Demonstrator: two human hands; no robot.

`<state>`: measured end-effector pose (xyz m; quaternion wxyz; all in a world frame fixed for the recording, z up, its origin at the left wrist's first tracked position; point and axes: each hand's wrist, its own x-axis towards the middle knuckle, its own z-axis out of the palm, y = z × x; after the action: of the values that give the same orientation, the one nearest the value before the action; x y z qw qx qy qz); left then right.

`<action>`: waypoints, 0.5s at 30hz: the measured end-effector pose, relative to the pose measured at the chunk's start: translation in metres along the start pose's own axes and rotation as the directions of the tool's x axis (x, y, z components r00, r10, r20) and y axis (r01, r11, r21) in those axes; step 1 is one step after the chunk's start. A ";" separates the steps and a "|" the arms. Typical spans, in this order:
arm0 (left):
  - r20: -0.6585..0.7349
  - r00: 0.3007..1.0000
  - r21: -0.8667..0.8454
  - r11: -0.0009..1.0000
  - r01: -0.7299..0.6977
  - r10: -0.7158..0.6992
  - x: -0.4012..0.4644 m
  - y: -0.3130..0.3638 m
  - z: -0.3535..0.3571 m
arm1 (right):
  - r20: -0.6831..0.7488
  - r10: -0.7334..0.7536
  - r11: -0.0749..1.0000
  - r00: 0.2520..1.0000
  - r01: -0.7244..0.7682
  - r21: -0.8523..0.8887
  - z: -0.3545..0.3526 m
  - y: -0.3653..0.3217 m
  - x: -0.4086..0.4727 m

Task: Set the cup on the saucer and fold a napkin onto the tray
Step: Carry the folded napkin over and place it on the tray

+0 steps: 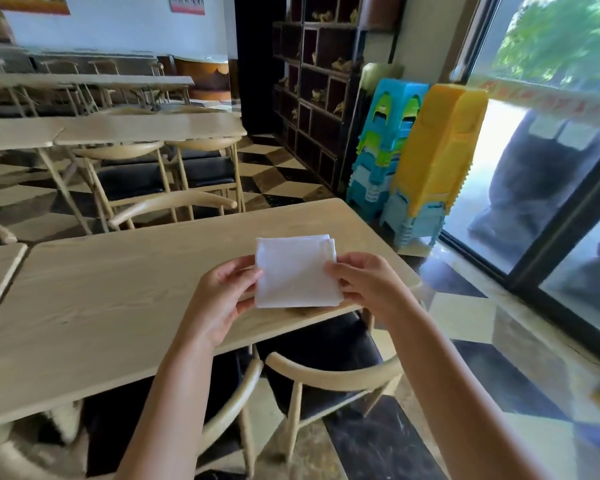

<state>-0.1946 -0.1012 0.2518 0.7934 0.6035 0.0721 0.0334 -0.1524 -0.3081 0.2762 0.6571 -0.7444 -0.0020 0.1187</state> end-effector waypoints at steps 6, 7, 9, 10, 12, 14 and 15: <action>0.004 0.999 0.021 0.999 -0.041 0.041 0.010 0.004 0.046 | -0.006 -0.016 0.998 1.000 0.016 0.056 -0.043 -0.004 0.009; 0.021 0.999 0.036 0.998 -0.043 0.042 0.014 0.004 0.050 | -0.018 -0.018 0.997 1.000 0.019 0.070 -0.049 -0.004 0.013; 0.062 0.997 0.058 0.997 -0.040 0.037 0.026 0.000 0.058 | -0.035 -0.014 0.996 0.999 0.017 0.089 -0.060 -0.001 0.025; 0.076 0.997 0.065 0.997 -0.036 0.031 0.033 -0.002 0.062 | -0.037 -0.006 0.996 0.999 0.009 0.086 -0.065 0.000 0.032; 0.075 0.997 0.090 0.996 -0.026 0.019 0.052 -0.009 0.072 | -0.044 0.005 0.998 0.999 -0.002 0.066 -0.075 0.003 0.049; 0.059 0.998 0.120 0.993 -0.011 0.004 0.075 -0.014 0.084 | -0.058 0.014 0.999 0.998 -0.011 0.051 -0.086 0.004 0.069; 0.058 0.998 0.125 0.992 -0.004 -0.003 0.087 -0.014 0.089 | -0.068 0.023 0.999 0.997 -0.020 0.049 -0.091 0.002 0.080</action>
<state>-0.0959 -0.1777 0.2549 0.7556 0.6529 0.0510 0.0116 -0.0589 -0.3842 0.2706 0.6731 -0.7321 0.0315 0.1000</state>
